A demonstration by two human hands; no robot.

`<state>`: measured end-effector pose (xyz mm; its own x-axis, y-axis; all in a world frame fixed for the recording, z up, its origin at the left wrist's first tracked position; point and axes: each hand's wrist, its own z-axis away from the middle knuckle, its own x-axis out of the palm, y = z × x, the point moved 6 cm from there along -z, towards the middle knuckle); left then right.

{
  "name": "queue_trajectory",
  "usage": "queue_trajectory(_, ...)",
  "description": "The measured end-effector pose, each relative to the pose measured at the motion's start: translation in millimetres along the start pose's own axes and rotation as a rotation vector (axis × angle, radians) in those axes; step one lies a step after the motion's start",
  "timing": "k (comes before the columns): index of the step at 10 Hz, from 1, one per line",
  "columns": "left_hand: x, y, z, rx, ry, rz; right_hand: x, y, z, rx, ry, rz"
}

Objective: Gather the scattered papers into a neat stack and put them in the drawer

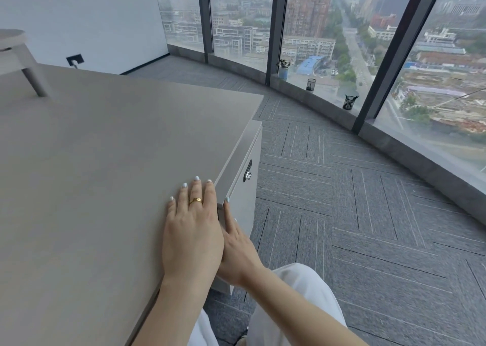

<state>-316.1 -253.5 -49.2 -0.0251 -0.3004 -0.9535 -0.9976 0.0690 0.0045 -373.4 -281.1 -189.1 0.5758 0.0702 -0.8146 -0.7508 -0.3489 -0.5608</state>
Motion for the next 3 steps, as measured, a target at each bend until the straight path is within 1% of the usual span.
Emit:
queue_trajectory(1, 0, -3, 1, -0.021, -0.045, 0.015, -5, 3, 1, 0.002, -0.013, 0.014)
queue_trajectory(2, -2, -2, 2, 0.008, -0.024, 0.088, -21, -4, 6, -0.013, -0.027, -0.019)
queue_trajectory(3, -9, -4, 4, -0.038, -0.125, 0.226, -62, -4, 12, 0.035, 0.173, -0.174)
